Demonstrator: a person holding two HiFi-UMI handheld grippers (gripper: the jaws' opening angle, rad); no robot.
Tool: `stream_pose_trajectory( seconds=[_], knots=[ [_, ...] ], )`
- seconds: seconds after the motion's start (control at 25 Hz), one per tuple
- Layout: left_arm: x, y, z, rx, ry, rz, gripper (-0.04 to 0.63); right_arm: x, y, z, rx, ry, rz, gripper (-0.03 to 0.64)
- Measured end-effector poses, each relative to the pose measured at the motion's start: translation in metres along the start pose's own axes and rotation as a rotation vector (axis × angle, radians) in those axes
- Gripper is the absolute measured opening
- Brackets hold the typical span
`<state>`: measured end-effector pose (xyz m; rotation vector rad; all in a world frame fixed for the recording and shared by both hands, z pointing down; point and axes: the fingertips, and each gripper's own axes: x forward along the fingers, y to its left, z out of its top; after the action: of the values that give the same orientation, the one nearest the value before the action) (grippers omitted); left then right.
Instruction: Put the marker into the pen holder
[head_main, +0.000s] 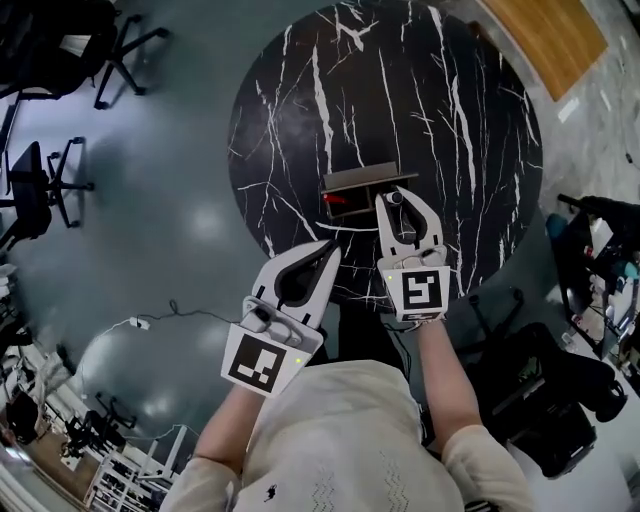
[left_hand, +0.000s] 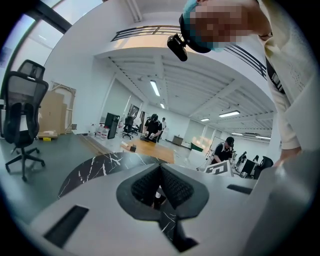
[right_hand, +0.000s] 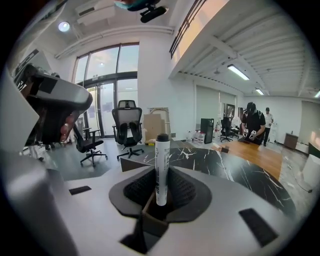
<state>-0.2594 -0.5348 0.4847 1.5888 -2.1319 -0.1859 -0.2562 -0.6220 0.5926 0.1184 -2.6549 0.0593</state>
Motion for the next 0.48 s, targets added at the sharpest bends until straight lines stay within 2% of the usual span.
stream_pose_trajectory(
  seconds=[0.2, 0.48],
  knots=[
    [0.005, 0.002, -0.007, -0.006, 0.017, 0.007, 0.008, 0.009, -0.004, -0.022, -0.009, 0.038, -0.017, 0.083],
    [0.012, -0.008, -0.018, -0.013, 0.020, -0.009, 0.008, 0.017, -0.009, -0.043, 0.032, 0.056, -0.051, 0.083]
  ],
)
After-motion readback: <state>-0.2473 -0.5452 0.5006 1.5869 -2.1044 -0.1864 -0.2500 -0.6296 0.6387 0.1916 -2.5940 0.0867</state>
